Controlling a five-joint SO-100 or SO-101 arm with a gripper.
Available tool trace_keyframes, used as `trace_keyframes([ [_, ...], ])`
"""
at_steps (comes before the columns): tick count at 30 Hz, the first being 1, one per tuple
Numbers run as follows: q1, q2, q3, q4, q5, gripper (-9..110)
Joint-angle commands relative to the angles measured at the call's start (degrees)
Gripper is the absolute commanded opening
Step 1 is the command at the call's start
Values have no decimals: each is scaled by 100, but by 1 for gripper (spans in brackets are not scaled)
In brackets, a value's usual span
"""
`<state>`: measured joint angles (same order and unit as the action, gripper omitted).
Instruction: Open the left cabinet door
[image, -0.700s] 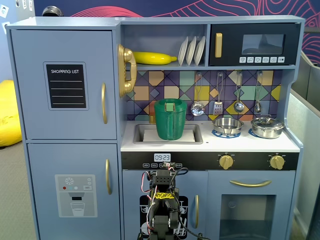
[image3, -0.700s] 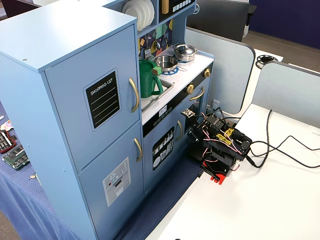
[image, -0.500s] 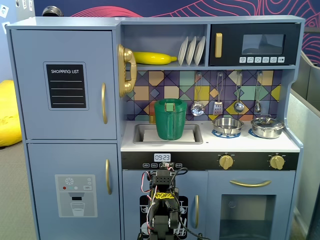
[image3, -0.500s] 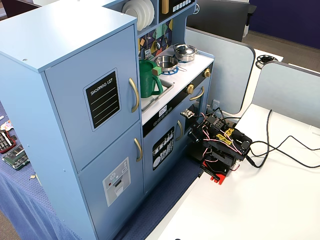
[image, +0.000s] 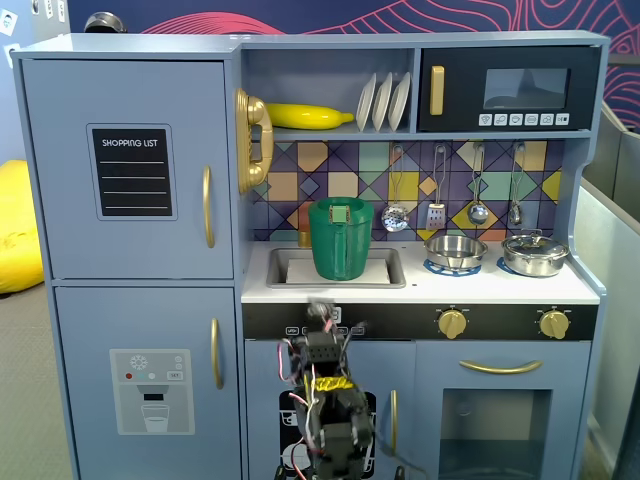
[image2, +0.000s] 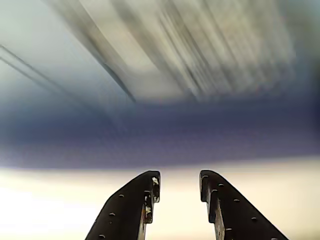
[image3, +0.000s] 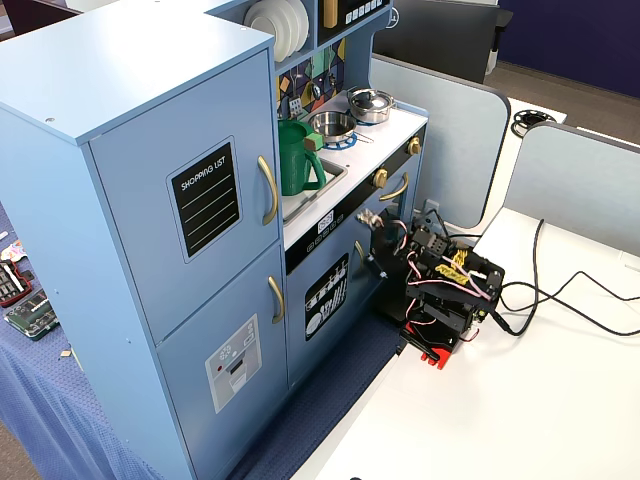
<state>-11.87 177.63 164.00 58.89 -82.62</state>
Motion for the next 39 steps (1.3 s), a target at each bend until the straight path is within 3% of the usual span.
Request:
trace_keyframes([
  [1, -940, -527, -1547, -1266, -448, 0],
  [6, -2004, -1020, -2566, -2909, -932, 8],
  [9, -2443, -1485, -3287, -3085, -1046, 15],
  [16, -2417, -2619, -4263, -3858, -888, 29],
  [39, -3445, -4359, -5388, -5449, -1380, 26],
])
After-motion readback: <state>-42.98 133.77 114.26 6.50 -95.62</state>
